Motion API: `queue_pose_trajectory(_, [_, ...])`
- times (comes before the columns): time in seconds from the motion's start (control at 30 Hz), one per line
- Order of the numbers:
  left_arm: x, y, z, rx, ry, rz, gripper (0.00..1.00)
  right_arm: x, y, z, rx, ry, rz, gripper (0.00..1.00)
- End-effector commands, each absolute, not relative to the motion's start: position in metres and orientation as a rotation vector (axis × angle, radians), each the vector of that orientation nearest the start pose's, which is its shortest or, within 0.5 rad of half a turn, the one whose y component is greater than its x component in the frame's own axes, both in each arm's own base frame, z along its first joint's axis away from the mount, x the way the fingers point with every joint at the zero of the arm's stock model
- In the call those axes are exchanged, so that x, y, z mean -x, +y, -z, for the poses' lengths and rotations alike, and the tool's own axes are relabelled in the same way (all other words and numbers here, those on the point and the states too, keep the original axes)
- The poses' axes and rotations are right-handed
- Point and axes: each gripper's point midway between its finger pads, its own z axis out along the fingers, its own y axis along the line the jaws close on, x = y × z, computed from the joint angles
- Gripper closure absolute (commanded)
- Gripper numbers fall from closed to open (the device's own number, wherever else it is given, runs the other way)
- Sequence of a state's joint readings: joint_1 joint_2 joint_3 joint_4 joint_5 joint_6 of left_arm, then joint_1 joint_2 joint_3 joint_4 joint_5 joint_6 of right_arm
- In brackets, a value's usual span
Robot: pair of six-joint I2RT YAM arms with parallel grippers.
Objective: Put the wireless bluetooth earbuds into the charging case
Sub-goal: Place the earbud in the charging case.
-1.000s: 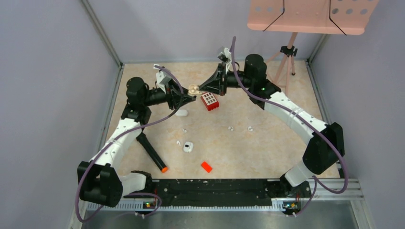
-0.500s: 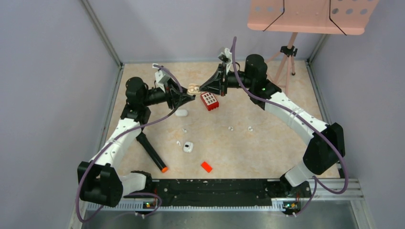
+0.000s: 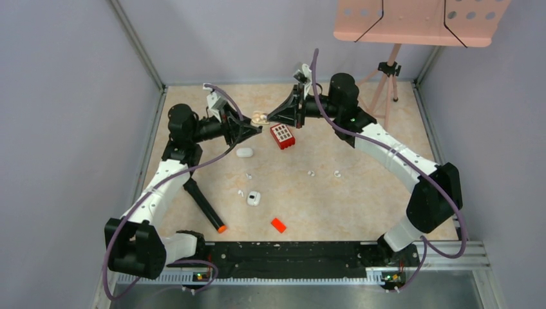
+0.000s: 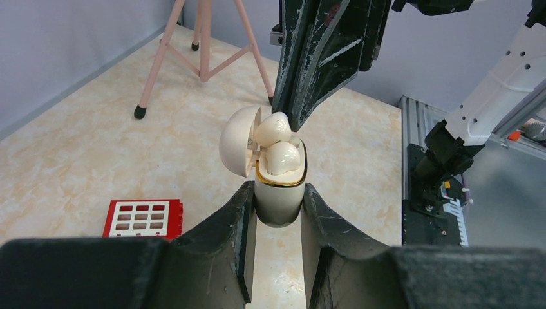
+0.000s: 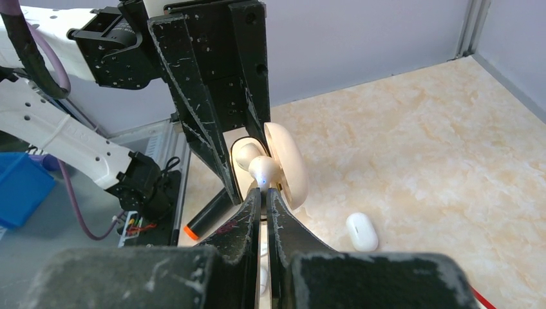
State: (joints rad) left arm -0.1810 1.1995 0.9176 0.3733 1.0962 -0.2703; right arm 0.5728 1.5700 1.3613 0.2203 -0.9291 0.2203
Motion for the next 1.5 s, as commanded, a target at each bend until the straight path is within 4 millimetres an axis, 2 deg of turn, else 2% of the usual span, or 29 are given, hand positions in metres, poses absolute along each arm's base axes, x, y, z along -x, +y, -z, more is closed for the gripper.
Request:
queue_pose_trajectory(0.0, [-0.290,-0.213,-0.355,-0.846,1.304,1.094,1.00,-0.292,0.369,-0.351,1.067,1.357,-1.334,1.00])
queue_pose_trajectory(0.33, [-0.296,-0.212,-0.355,-0.815,1.312,1.106,1.00,-0.295,0.372,-0.350,1.063,1.350,-1.356,1.00])
queue_pose_trajectory(0.6, [-0.293,-0.213,-0.354,-0.819,1.313,1.126,1.00,-0.299,0.378,-0.349,1.062,1.333,-1.376,1.00])
queue_pose_trajectory(0.7, [-0.292,-0.213,-0.354,-0.820,1.313,1.127,1.00,-0.298,0.380,-0.349,1.080,1.324,-1.401,0.91])
queue_pose_trajectory(1.0, [-0.292,-0.212,-0.354,-0.817,1.314,1.117,1.00,-0.295,0.380,-0.350,1.090,1.314,-1.410,0.89])
queue_pose_trajectory(1.17, [-0.292,-0.212,-0.355,-0.819,1.309,1.108,1.00,-0.293,0.374,-0.350,1.102,1.319,-1.387,0.79])
queue_pose_trajectory(1.33, [-0.293,-0.210,-0.354,-0.817,1.310,1.103,1.00,-0.293,0.365,-0.358,1.092,1.318,-1.369,0.69])
queue_pose_trajectory(1.47, [-0.293,-0.210,-0.354,-0.816,1.309,1.103,1.00,-0.290,0.364,-0.361,1.097,1.312,-1.366,0.65])
